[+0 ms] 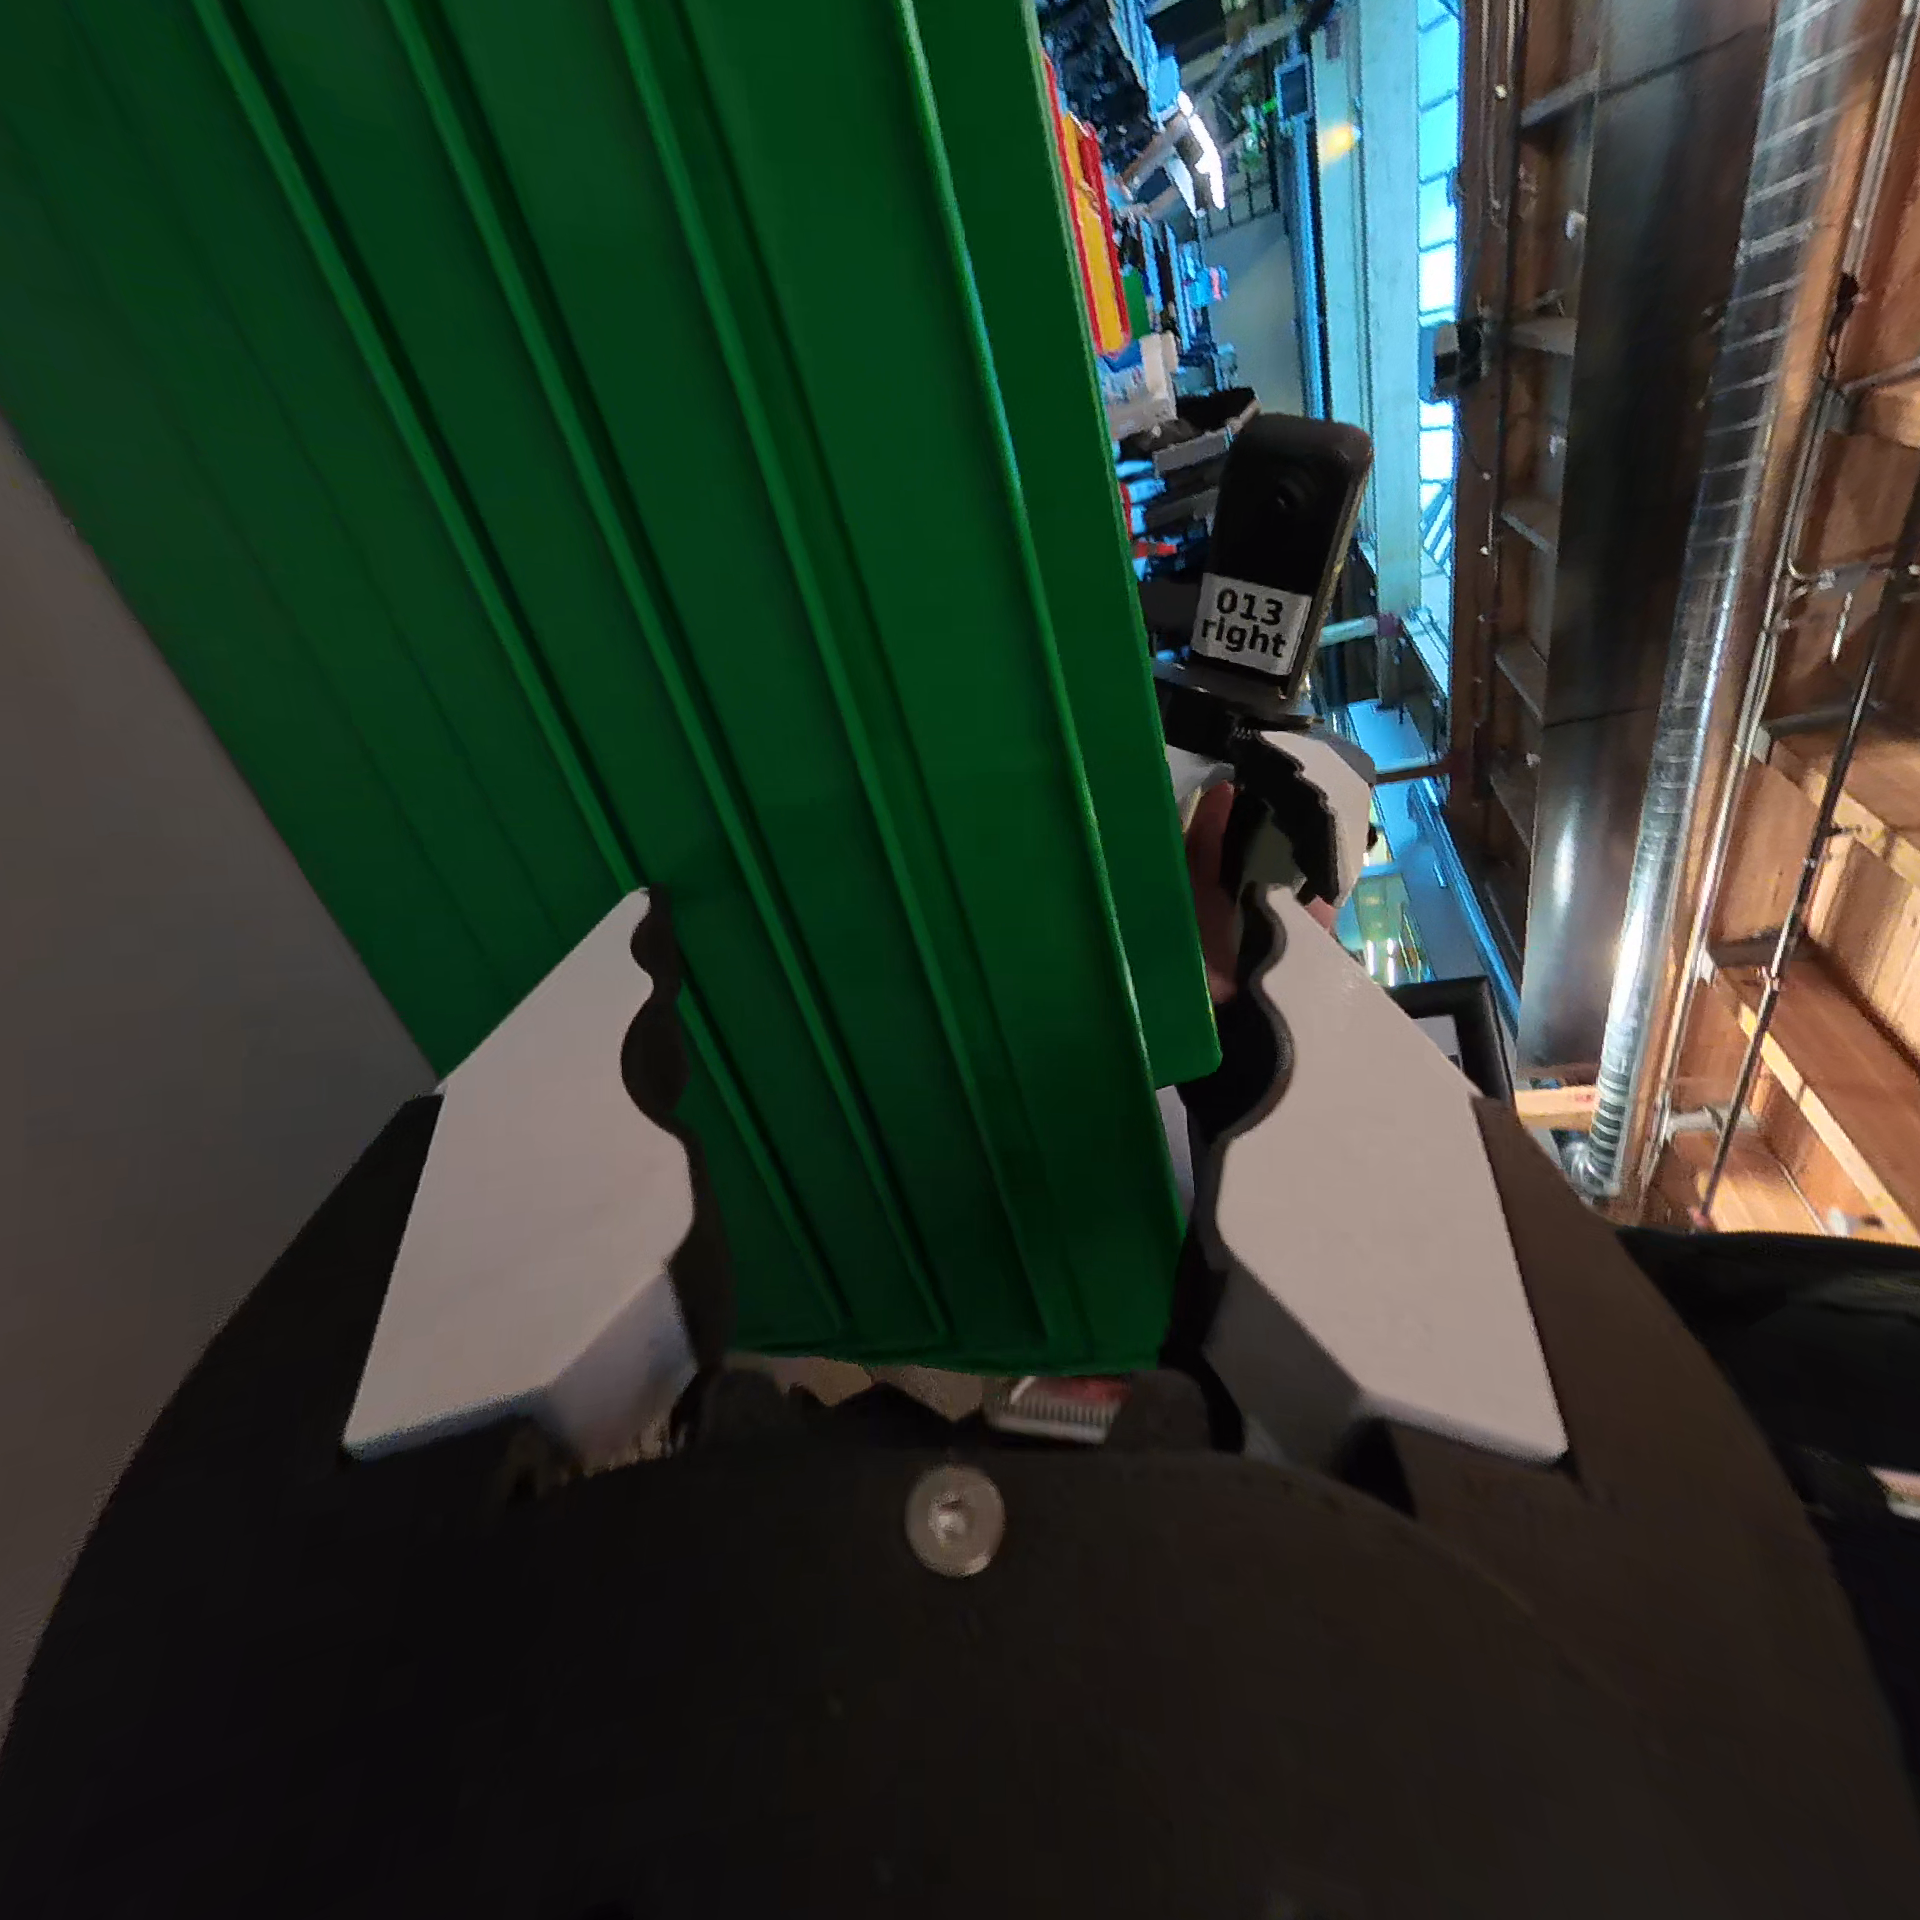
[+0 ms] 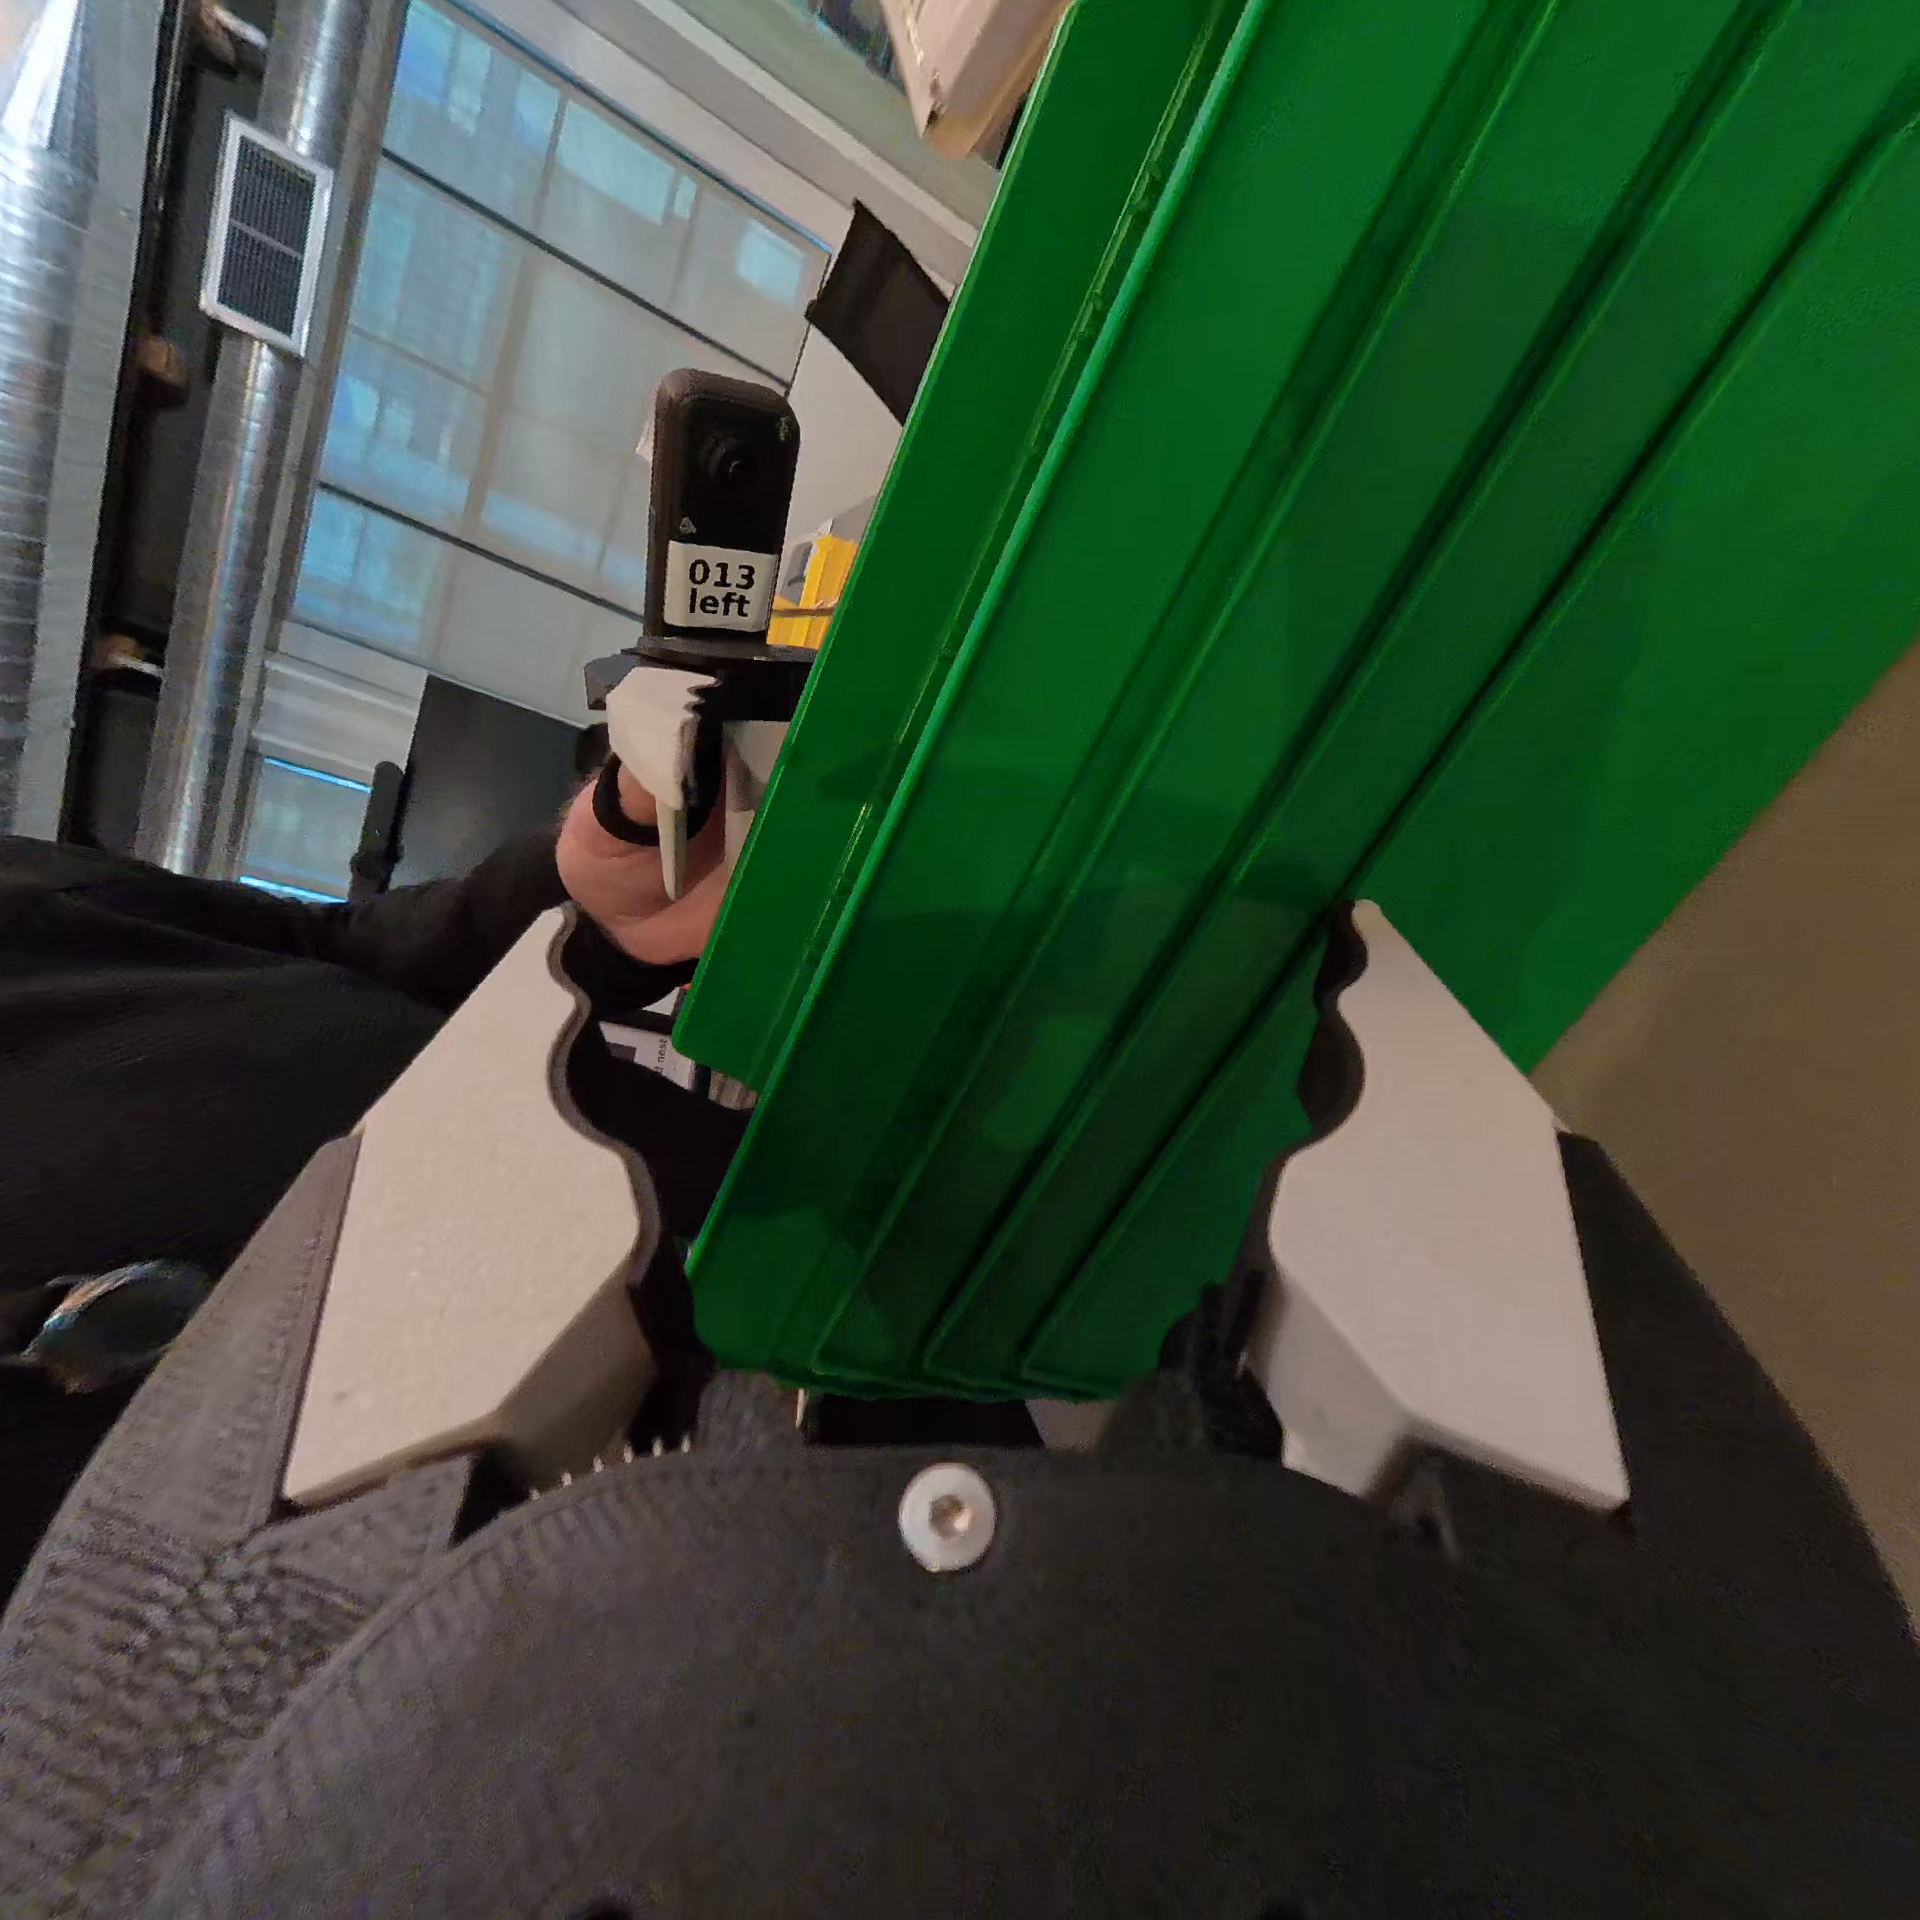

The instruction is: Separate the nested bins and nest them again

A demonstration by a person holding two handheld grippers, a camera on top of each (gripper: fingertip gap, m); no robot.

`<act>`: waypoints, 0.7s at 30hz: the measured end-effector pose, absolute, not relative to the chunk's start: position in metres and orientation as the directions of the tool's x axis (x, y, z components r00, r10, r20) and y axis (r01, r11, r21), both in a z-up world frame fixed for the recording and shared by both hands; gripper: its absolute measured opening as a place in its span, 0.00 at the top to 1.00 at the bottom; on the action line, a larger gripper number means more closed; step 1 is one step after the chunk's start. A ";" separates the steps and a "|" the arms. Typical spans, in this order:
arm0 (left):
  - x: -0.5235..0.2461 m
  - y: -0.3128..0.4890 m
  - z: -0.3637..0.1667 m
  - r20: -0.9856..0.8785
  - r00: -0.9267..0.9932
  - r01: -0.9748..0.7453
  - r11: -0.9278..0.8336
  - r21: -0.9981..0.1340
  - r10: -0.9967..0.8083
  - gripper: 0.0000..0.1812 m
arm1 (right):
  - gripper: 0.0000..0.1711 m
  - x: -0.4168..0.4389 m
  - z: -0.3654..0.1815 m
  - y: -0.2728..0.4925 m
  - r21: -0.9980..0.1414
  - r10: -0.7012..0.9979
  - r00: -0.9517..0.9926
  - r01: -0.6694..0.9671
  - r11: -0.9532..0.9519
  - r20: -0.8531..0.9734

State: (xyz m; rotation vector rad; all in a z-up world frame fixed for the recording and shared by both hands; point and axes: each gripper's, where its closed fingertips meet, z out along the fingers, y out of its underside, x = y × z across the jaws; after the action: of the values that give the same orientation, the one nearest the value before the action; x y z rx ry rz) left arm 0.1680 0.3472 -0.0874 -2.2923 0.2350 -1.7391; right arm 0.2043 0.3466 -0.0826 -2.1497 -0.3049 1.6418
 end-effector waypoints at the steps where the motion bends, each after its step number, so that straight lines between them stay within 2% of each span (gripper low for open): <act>1: 0.153 0.346 -0.089 0.918 0.290 0.039 -0.955 -0.293 -0.270 0.43 | 0.22 0.189 -0.083 0.346 -0.460 0.427 0.274 -0.069 -0.885 -0.862; 5: 0.092 0.343 -0.096 0.871 0.413 0.102 -0.937 -0.335 -0.266 0.47 | 0.19 0.125 -0.081 0.344 -0.489 0.468 0.231 -0.039 -0.871 -0.853; 9: 0.030 0.344 -0.096 0.845 0.494 0.201 -0.919 -0.340 -0.204 0.45 | 0.20 0.063 -0.081 0.338 -0.488 0.485 0.166 0.030 -0.873 -0.858; 14: -0.050 0.341 -0.105 0.735 0.651 0.199 -0.891 -0.407 -0.190 0.45 | 0.18 -0.017 -0.079 0.320 -0.509 0.523 0.088 0.139 -0.849 -0.848; 21: -0.147 0.331 -0.111 0.682 0.725 0.246 -0.888 -0.388 -0.097 0.50 | 0.20 -0.110 -0.080 0.316 -0.515 0.527 0.022 0.179 -0.838 -0.849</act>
State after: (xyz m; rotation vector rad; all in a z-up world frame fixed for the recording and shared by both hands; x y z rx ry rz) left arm -0.1473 0.3313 -0.1113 -2.4698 -0.1143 -1.0126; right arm -0.1097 0.3160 -0.0799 -2.0367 -0.7286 1.8918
